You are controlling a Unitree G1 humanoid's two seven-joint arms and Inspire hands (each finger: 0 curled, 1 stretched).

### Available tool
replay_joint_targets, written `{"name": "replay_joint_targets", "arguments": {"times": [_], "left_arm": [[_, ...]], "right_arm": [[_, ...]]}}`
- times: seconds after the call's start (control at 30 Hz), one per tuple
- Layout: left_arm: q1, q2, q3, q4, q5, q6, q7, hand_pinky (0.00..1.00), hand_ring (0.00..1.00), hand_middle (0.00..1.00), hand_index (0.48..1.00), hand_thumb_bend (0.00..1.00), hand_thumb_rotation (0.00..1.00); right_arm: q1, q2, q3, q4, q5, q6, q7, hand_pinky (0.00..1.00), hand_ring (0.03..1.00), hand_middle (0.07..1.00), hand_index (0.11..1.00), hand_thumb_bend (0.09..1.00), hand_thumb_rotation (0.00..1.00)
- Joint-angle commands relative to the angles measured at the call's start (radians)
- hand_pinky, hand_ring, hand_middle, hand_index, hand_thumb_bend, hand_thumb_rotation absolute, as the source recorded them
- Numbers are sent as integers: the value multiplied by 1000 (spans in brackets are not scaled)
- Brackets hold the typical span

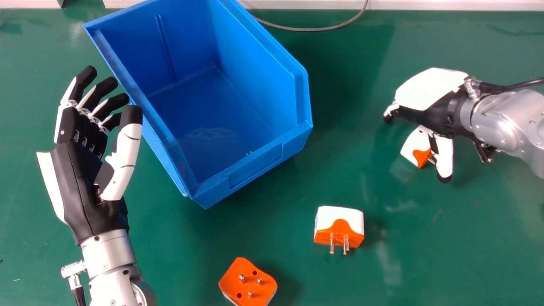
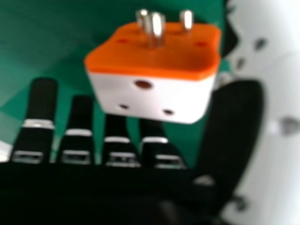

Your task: Pick all objects and put in blue box

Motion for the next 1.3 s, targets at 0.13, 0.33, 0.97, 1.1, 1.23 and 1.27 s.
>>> {"name": "replay_joint_targets", "arguments": {"times": [0.13, 0.33, 0.97, 1.1, 1.23, 1.27], "left_arm": [[-4, 3, -7, -23, 5, -4, -3, 641, 697, 767, 810, 651, 425], [-5, 5, -8, -27, 13, 1, -1, 640, 699, 767, 812, 649, 427], [0, 5, -6, -19, 19, -8, 3, 635, 695, 763, 806, 656, 430], [-2, 2, -6, -16, 7, -9, -1, 634, 695, 762, 806, 653, 432], [-3, 4, -5, -12, 10, -9, 0, 635, 695, 763, 806, 654, 433], [-3, 5, -5, -10, 8, -10, -1, 635, 695, 763, 806, 654, 434]], "right_arm": [[32, -28, -9, 17, 7, -22, -96, 566, 726, 804, 766, 831, 20], [46, -45, 7, 14, -25, -28, -219, 472, 615, 741, 726, 740, 6], [43, -67, 47, -21, -123, 26, -392, 324, 453, 558, 584, 531, 0], [50, -67, 30, -33, -114, 26, -404, 314, 441, 544, 569, 517, 0], [50, -66, 19, -38, -99, 13, -398, 307, 435, 540, 558, 507, 0], [51, -66, 17, -40, -100, 14, -402, 304, 433, 539, 553, 504, 0]]}}
